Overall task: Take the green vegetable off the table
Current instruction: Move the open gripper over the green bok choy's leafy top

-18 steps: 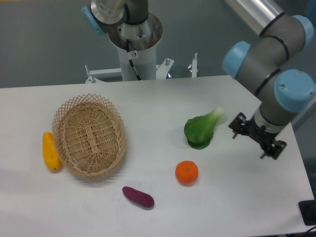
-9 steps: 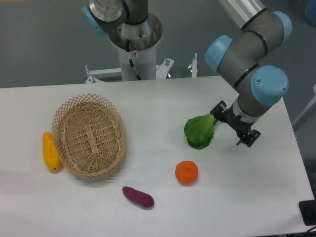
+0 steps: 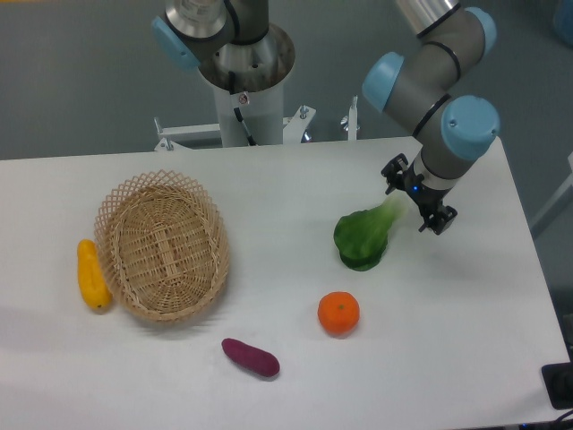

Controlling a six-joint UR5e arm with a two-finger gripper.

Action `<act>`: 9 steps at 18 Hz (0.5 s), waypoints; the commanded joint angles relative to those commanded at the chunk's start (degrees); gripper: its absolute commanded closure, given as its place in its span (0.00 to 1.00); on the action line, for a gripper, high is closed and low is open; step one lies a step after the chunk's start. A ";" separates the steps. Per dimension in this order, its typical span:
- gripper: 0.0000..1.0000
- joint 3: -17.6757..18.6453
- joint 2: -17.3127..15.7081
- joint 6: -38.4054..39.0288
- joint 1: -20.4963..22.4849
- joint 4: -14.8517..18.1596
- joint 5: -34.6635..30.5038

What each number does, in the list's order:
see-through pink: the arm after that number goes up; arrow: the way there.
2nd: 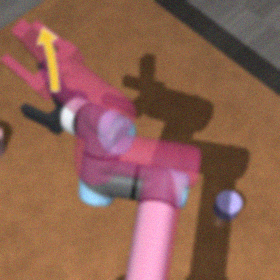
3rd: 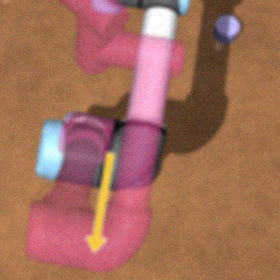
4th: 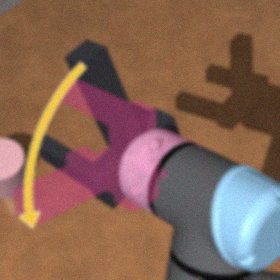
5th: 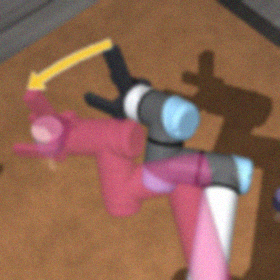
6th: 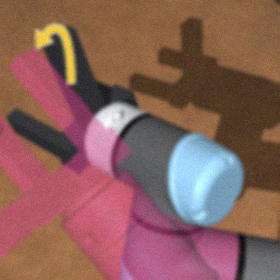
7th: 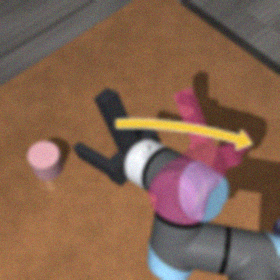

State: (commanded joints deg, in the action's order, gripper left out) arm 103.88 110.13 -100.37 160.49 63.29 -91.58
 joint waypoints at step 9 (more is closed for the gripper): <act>0.00 4.75 -0.09 0.26 0.53 -5.81 0.09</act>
State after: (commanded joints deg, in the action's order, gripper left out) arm 108.63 110.04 -100.11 161.02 57.48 -91.49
